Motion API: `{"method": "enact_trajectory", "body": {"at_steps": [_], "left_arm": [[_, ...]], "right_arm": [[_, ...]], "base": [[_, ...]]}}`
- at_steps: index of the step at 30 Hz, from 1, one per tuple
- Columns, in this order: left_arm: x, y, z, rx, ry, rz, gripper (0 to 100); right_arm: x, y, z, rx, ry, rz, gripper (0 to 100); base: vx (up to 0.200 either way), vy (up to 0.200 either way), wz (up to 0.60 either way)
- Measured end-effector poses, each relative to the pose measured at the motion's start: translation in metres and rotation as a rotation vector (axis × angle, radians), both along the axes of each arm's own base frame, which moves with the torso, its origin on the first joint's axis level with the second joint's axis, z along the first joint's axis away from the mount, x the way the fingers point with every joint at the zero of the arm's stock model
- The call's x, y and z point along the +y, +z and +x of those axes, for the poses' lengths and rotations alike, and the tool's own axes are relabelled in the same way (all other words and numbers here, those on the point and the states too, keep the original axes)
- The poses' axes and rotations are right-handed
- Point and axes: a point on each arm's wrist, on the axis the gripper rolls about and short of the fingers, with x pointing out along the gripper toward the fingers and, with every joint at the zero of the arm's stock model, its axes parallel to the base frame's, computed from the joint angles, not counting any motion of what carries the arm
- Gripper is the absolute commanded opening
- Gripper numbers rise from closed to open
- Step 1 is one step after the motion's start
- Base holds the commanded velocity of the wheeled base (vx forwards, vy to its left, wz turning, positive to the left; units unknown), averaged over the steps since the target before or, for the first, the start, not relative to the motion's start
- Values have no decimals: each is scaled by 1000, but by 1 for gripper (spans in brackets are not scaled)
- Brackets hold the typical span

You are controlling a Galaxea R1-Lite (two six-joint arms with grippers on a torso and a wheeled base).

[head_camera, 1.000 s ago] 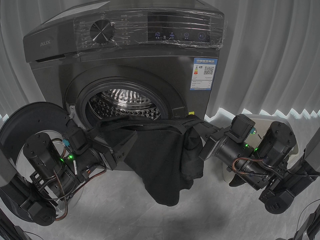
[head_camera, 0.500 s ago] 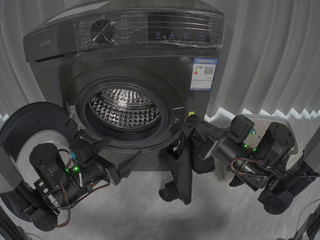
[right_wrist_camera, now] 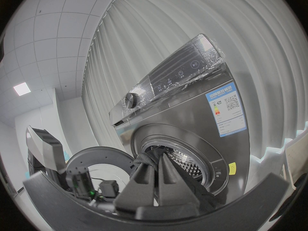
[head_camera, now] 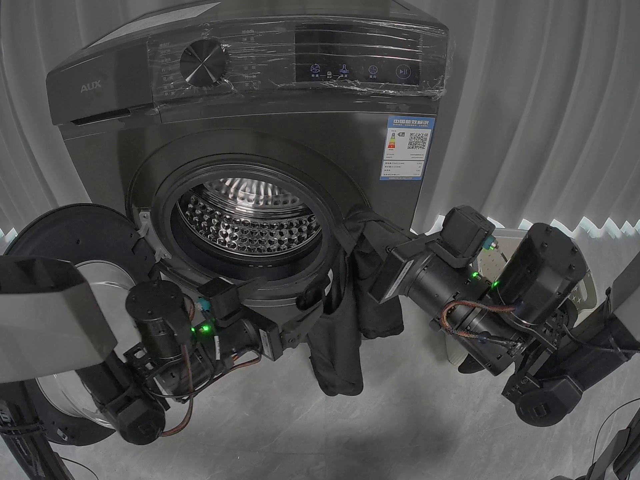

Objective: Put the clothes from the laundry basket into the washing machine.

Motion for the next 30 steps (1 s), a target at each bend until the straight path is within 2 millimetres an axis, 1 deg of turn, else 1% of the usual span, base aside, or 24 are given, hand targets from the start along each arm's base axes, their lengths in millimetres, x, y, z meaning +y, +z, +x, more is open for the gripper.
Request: {"method": "enact_trajectory", "body": {"at_steps": [4,8,11,19,25,30], "left_arm": [[-12,-8,17,-9,-20,-6,100],[-19,-15,31,-16,-20,-6,100],[-21,-21,37,-12,-3,-1,100],[-21,-31,34,16,-5,20,100],[-15,-26,30,16,6,19,100],[-7,-24,20,35,9,30,100]], "right_arm": [[4,3,-3,-8,15,10,0],[7,5,-5,-10,26,14,0],[9,5,-7,-10,34,16,0],[10,4,-7,-8,36,15,0],[6,1,0,-2,14,6,0],[4,-2,3,3,1,1,0]], "base": [[0,0,0],[0,0,0],[0,0,0],[0,0,0],[0,0,0],[0,0,0]]}}
